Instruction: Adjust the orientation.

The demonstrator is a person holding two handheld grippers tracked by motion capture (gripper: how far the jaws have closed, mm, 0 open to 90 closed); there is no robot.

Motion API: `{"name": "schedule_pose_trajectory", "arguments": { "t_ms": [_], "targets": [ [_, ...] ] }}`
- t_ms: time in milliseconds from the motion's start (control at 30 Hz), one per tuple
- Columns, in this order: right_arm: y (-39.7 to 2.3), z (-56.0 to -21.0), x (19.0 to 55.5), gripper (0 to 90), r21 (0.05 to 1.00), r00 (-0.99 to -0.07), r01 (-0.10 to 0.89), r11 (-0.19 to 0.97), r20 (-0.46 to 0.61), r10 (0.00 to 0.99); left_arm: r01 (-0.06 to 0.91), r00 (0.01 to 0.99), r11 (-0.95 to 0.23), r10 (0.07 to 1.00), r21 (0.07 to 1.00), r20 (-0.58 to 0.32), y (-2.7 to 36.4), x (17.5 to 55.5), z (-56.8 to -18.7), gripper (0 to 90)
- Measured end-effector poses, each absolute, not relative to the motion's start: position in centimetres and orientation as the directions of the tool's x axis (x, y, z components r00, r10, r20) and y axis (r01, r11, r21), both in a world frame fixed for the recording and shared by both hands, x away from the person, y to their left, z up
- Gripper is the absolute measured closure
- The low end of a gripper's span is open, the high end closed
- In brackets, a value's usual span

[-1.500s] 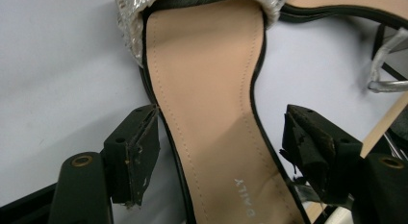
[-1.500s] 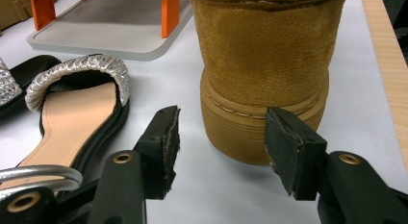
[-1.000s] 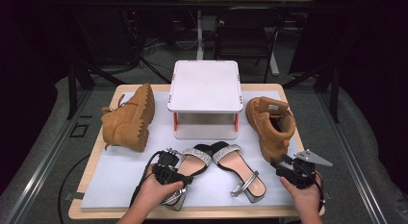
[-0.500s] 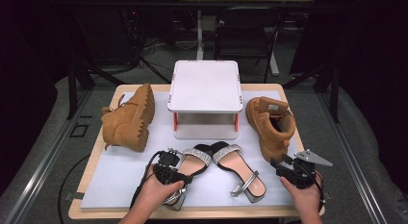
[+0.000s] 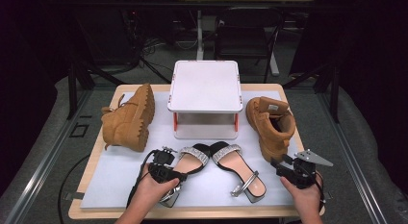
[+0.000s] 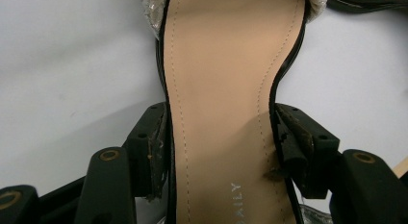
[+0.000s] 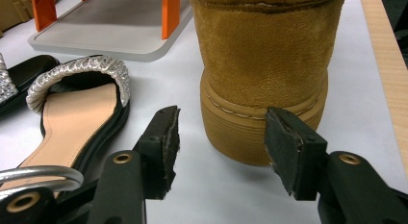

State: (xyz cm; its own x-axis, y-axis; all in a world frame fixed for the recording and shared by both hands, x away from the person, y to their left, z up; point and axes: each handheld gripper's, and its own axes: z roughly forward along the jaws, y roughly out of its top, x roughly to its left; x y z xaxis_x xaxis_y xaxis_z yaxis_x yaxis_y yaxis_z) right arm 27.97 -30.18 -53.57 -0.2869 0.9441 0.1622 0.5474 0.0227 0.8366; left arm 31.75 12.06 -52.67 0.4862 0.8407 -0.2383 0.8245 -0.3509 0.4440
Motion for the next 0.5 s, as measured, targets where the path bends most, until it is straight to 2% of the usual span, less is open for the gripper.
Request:
{"name": "schedule_pose_trajectory", "arguments": {
  "t_ms": [500],
  "targets": [
    [-30.2, -53.6, 28.0, 46.1, 0.837, -0.287, 0.547, 0.022, 0.163, 0.944, 0.83, 0.45, -0.328, 0.871, 0.45, -0.195, 14.0, 32.5, -52.7, 40.7]
  ]
}}
